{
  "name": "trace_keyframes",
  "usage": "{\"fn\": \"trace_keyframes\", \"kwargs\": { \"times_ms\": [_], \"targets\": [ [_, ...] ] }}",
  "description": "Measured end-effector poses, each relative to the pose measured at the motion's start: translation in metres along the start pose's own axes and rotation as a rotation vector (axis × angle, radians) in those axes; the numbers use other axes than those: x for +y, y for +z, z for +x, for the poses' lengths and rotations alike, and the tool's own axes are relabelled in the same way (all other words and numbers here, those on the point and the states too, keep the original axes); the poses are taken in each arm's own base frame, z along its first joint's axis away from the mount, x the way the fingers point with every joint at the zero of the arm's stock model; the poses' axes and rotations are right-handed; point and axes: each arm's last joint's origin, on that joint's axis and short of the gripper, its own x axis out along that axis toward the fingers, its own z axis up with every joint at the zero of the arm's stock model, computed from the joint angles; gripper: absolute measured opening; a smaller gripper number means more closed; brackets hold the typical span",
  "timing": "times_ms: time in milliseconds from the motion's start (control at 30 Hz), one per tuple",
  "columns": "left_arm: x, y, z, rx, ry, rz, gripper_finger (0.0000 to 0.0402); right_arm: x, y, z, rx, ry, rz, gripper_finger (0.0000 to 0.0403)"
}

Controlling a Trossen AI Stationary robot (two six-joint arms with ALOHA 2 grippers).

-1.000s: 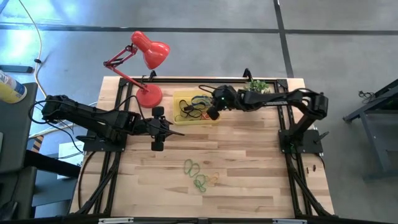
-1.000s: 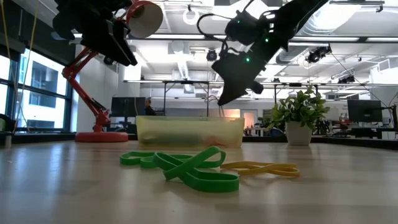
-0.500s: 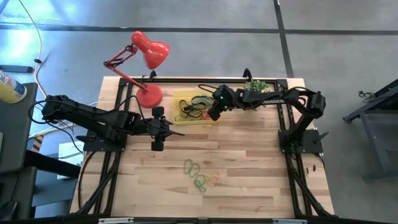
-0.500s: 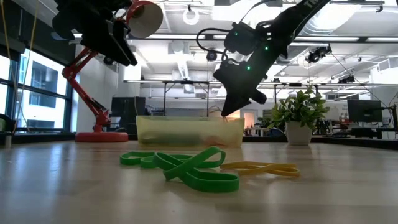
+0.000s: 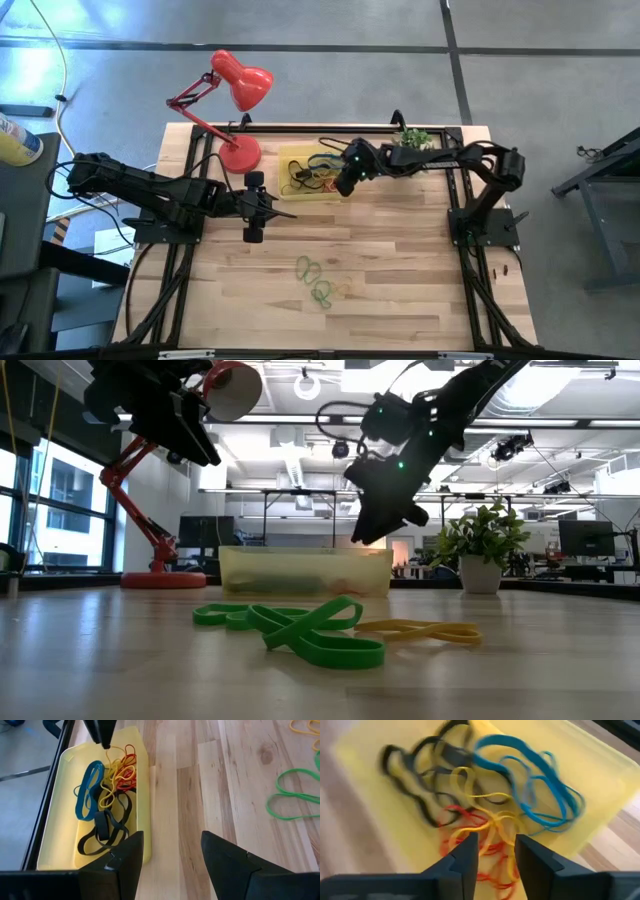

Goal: Pick and place rubber bands into bin
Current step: Put the yellow rubber band into the yellow container

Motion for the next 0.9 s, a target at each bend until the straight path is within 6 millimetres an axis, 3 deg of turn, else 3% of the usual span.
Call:
{"fn": "trace_keyframes", "kwargs": {
  "times_ms": [300, 600, 767, 900],
  "targets": [
    [0.0, 0.0, 0.0, 0.0, 0.004, 0.004, 0.0188, 0.061, -0.017, -0.032, -0.007, 0.195, -0.199, 0.0128],
    [0.0, 0.0, 0.0, 0.001, 0.012, 0.007, 0.0189, 0.132, -0.073, -0.058, 0.112, 0.364, -0.364, 0.0123],
    [0.0, 0.0, 0.0, 0.0, 0.012, 0.007, 0.0189, 0.158, -0.1, -0.072, 0.122, 0.383, -0.438, 0.0123],
    [0.0, 0.0, 0.0, 0.0, 0.012, 0.007, 0.0189, 0.172, -0.121, -0.072, 0.148, 0.392, -0.496, 0.0124]
  ]
}}
